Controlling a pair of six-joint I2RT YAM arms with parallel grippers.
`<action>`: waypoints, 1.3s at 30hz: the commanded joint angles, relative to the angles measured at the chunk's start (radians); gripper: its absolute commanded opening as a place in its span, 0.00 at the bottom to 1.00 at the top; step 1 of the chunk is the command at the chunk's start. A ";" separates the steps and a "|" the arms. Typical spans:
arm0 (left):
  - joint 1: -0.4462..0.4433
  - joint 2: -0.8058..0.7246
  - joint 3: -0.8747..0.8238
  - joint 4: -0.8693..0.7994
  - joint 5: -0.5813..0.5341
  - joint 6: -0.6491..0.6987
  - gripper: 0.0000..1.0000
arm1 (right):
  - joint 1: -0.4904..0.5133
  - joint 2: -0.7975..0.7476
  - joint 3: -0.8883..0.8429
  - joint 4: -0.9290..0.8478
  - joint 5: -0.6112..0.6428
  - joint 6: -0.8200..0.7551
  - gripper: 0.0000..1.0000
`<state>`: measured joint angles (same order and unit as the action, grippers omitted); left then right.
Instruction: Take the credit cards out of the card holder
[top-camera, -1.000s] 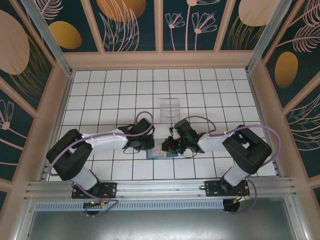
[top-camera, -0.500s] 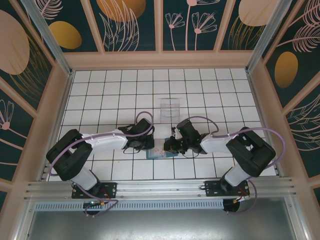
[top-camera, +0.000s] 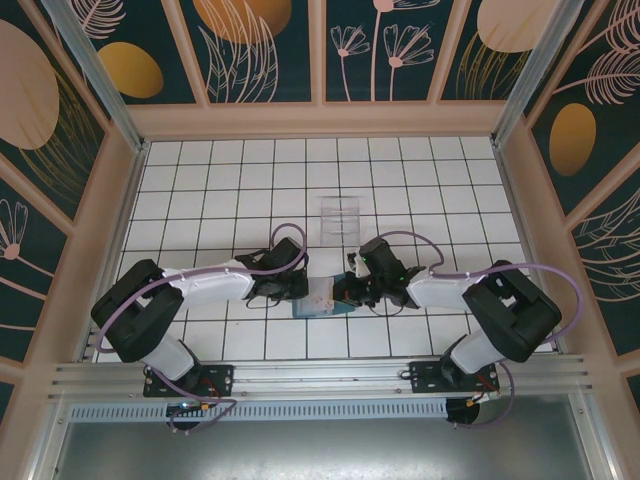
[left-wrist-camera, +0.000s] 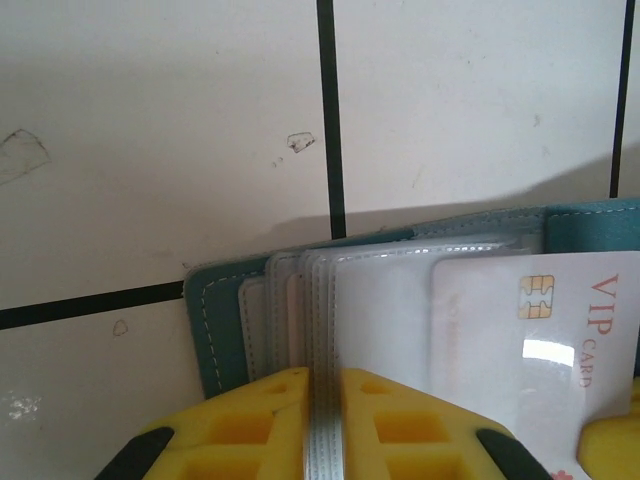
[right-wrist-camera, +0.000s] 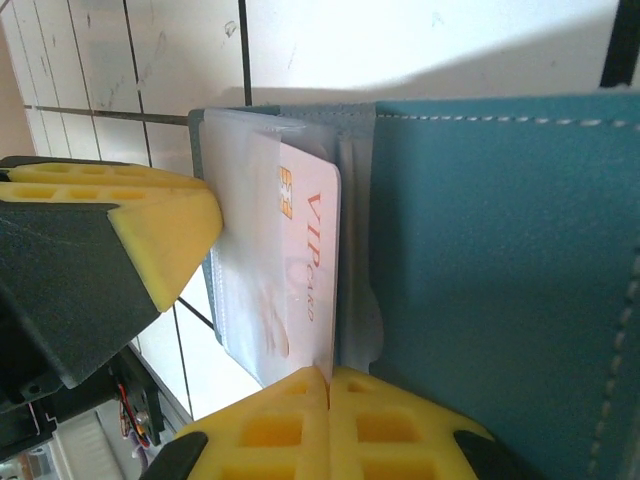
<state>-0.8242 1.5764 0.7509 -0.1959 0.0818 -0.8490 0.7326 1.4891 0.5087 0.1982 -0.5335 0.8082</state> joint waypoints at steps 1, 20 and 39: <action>0.000 0.041 -0.055 -0.086 -0.038 0.007 0.16 | -0.009 -0.024 0.011 -0.075 0.013 -0.047 0.03; 0.000 -0.027 -0.070 -0.077 -0.052 0.001 0.16 | -0.035 -0.184 0.046 -0.275 0.072 -0.175 0.00; -0.001 -0.151 -0.086 -0.011 -0.019 -0.021 0.26 | -0.180 -0.280 0.332 -0.488 0.293 -0.560 0.00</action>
<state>-0.8249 1.4517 0.6788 -0.2058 0.0628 -0.8577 0.5659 1.2198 0.7788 -0.2386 -0.3168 0.4057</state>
